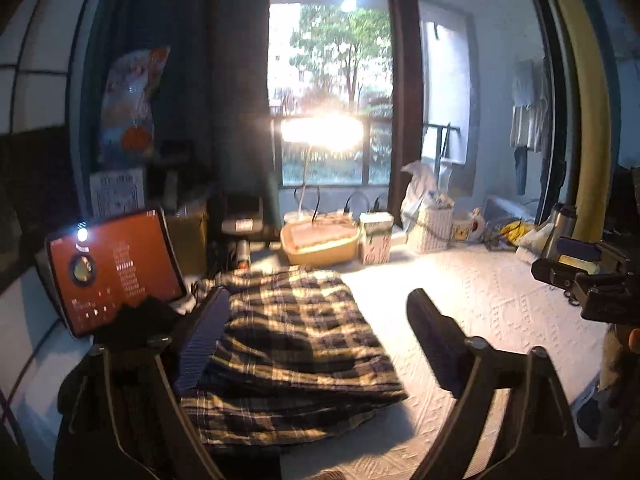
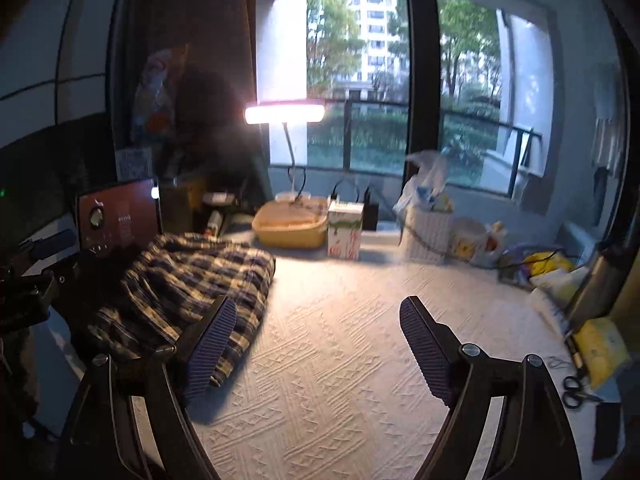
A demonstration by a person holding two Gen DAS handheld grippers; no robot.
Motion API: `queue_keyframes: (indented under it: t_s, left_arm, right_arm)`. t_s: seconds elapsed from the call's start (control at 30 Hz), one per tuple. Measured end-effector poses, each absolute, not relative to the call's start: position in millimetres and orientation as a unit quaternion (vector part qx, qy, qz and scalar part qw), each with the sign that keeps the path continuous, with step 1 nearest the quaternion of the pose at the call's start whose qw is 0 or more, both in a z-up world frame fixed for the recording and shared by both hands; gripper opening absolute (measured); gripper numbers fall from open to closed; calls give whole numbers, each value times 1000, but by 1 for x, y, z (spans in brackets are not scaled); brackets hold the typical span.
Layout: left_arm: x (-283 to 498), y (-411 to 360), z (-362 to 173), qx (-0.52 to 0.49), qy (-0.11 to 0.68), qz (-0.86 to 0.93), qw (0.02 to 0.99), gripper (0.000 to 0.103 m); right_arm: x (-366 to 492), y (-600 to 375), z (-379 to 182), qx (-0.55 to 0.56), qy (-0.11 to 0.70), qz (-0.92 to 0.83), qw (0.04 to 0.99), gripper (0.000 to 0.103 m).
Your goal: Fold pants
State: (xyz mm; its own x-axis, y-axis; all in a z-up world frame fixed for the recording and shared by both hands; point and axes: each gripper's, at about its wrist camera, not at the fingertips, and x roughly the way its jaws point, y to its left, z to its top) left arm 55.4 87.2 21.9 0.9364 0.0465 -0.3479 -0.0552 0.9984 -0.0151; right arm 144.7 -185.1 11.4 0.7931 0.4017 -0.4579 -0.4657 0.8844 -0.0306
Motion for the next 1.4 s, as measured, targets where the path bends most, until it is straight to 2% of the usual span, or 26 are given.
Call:
queue_keyframes:
  t_s: [0.07,0.17,0.5,1.4]
  left_arm:
    - [48,82,29,-12,162,21,986,99]
    - [40,74,38,-13,149,18,989,102]
    - [25,68,50,14,125,56,990,102]
    - [22,89,32,-36,139,42,989,102]
  right_arm:
    - [134,-191,20,-69,211,221,950,97]
    - [117,-199,31,-66,183,205,959,103]
    - [91,-206,47,-60,158,183,968,103]
    - [98,-185,35,-70,181,188,963,103]
